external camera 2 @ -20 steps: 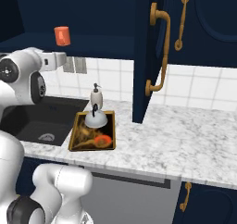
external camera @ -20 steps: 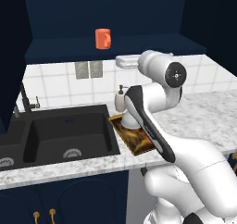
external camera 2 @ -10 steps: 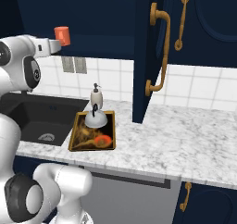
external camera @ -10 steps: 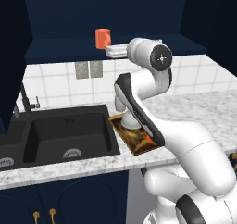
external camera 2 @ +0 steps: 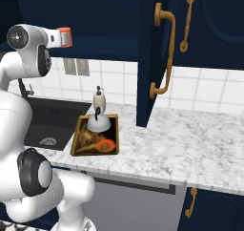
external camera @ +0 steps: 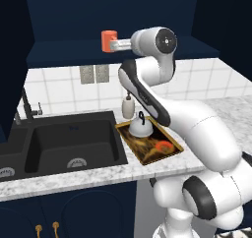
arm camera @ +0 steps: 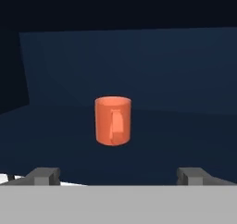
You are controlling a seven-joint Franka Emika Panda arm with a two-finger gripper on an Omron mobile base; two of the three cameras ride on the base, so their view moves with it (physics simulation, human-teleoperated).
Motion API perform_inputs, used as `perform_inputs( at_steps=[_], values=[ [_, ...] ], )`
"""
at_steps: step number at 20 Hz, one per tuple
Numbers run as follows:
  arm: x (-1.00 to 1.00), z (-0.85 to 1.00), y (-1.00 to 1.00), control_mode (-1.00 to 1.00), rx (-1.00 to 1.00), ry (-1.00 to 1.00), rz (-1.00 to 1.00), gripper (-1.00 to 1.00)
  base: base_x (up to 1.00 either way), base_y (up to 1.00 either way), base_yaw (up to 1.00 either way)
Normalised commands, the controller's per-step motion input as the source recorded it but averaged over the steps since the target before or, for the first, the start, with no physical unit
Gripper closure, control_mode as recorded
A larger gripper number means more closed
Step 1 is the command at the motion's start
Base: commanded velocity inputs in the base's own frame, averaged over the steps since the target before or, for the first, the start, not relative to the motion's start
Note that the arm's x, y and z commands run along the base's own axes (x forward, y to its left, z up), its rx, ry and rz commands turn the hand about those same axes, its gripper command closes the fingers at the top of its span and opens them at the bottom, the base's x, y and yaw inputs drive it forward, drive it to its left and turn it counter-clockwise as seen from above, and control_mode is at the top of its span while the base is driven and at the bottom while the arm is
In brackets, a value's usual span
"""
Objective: Pick the kettle from the counter and place it on the tray. Then pick the mug from the cabinet and place it on the tray. Then close the cabinet doors.
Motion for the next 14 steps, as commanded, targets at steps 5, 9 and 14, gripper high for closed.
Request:
perform_inputs(
  at_steps=[5, 9, 14],
  values=[
    [0.55, 0.0, -0.01, -1.0, 0.0, 0.0, 0.0, -1.0, 0.0, 0.0, 0.0],
    [0.54, 0.0, 0.0, -1.0, 0.0, 0.0, 0.0, -1.0, 0.0, 0.0, 0.0],
    [0.47, -0.01, 0.06, -1.0, 0.0, 0.04, 0.0, -1.0, 0.0, 0.0, 0.0]
  ],
)
